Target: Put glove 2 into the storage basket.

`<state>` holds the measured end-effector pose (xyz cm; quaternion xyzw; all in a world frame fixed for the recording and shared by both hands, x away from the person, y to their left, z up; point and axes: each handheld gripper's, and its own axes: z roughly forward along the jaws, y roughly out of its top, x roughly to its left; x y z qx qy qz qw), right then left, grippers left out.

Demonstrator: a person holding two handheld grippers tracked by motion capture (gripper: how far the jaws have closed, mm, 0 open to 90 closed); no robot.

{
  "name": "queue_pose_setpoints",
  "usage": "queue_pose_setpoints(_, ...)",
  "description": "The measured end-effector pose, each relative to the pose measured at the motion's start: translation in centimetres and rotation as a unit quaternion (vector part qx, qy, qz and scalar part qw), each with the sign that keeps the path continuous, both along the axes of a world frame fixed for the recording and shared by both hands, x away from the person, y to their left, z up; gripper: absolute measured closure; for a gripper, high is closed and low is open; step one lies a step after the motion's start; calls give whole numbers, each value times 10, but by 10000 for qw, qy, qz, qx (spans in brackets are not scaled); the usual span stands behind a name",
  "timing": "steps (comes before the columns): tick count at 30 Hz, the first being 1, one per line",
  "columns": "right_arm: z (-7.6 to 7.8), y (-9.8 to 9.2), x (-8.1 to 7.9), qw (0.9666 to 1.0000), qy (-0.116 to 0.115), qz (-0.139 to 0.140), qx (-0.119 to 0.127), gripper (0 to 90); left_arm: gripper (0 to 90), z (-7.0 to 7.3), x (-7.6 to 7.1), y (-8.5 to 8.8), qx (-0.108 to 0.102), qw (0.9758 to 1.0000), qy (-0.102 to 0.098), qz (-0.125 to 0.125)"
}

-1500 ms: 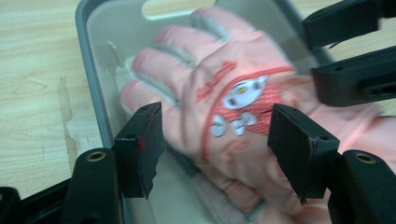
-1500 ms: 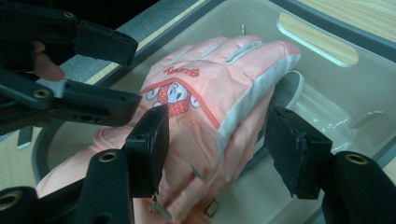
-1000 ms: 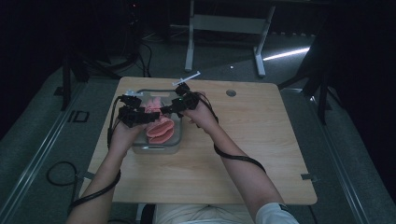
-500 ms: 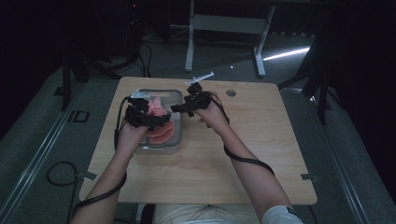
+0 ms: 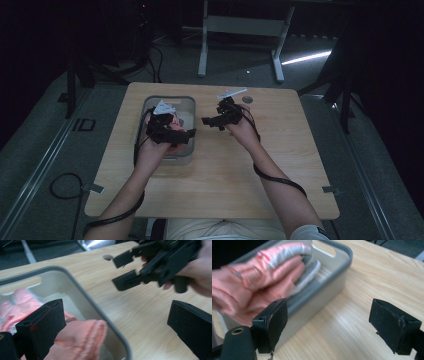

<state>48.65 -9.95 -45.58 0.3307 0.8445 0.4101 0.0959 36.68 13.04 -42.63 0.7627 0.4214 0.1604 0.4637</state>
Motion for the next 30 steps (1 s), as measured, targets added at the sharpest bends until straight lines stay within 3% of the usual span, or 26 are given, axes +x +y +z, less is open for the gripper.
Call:
queue_pose_setpoints(6,-12,-12,-3,9999,32,-35,-93,143,11,-3,-7,-15,90,9996,8,-269)
queue_pose_setpoints(19,-42,-41,-11,9994,-105,-235,-216,140,10,-14,-38,-49,56,9964,-116,-840)
queue_pose_setpoints(30,-58,-58,-16,9989,-179,-413,-153,139,10,-42,-55,-66,-44,9929,-45,-1186)
